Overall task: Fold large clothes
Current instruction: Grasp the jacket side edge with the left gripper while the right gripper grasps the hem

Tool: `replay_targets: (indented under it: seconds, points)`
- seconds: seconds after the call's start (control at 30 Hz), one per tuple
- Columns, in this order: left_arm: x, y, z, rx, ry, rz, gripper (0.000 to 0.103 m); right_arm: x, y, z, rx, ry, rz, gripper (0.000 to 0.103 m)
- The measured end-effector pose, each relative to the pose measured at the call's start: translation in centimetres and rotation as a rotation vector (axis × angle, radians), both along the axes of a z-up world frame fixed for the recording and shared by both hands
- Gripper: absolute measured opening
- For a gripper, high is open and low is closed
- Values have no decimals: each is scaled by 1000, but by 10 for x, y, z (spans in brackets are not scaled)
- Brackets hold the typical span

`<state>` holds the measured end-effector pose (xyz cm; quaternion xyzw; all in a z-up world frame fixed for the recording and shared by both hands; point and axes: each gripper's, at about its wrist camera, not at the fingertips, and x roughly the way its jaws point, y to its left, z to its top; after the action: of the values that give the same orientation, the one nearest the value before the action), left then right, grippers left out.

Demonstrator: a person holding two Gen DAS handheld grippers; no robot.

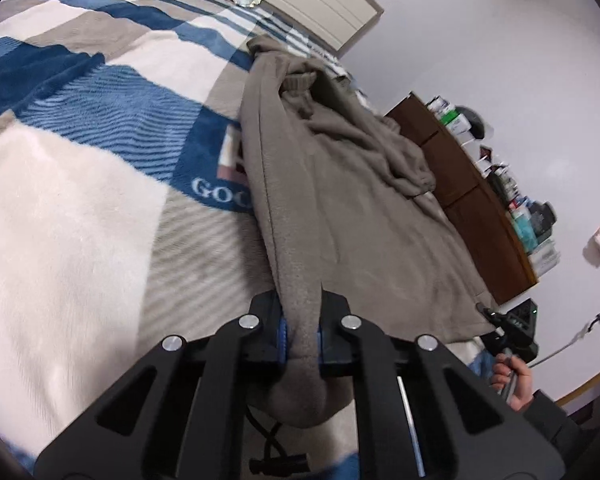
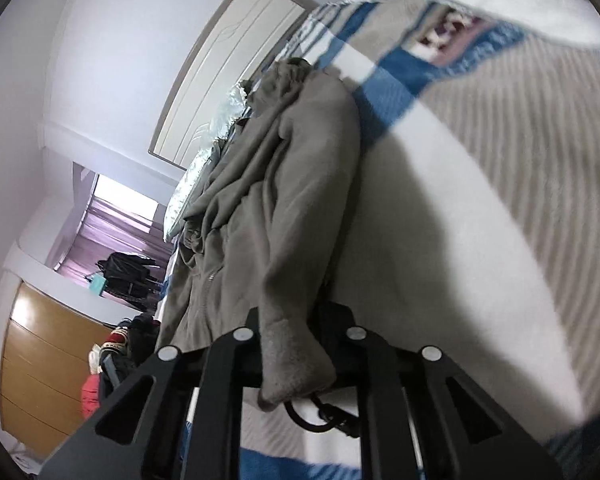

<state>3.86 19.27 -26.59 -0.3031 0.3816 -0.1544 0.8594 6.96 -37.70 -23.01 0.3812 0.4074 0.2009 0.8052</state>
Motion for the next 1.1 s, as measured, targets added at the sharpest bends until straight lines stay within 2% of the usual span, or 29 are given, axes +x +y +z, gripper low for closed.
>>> replay_targets:
  seconds: [0.07, 0.2, 0.47, 0.63, 0.73, 0.8, 0.93, 1.0, 1.1]
  points:
    - [-11, 5, 11, -64, -16, 26, 8, -5, 0, 17, -22, -31, -5, 12]
    - [-27, 10, 37, -131, -57, 32, 7, -17, -3, 43, -38, -71, -16, 11]
    - [-64, 6, 92, -154, -121, 24, 7, -59, -16, 75, -11, -108, 4, 11]
    - [-108, -1, 97, -141, -108, 5, 7, -96, -24, 66, -27, -82, 18, 11]
    - [-142, -1, 87, -140, -74, -4, 7, -123, -28, 47, -47, -34, 37, 11]
    - [-168, 3, 78, -146, -51, 0, 7, -146, -33, 45, -29, -30, 46, 11]
    - [-213, 8, 75, -163, -42, 12, 7, -183, -27, 62, -40, -55, 107, 11]
    - [-234, 10, 79, -161, -45, 15, 7, -199, -18, 73, -78, -67, 151, 11]
    - [-261, 15, 89, -166, -64, 30, 7, -222, -12, 87, -81, -87, 188, 11]
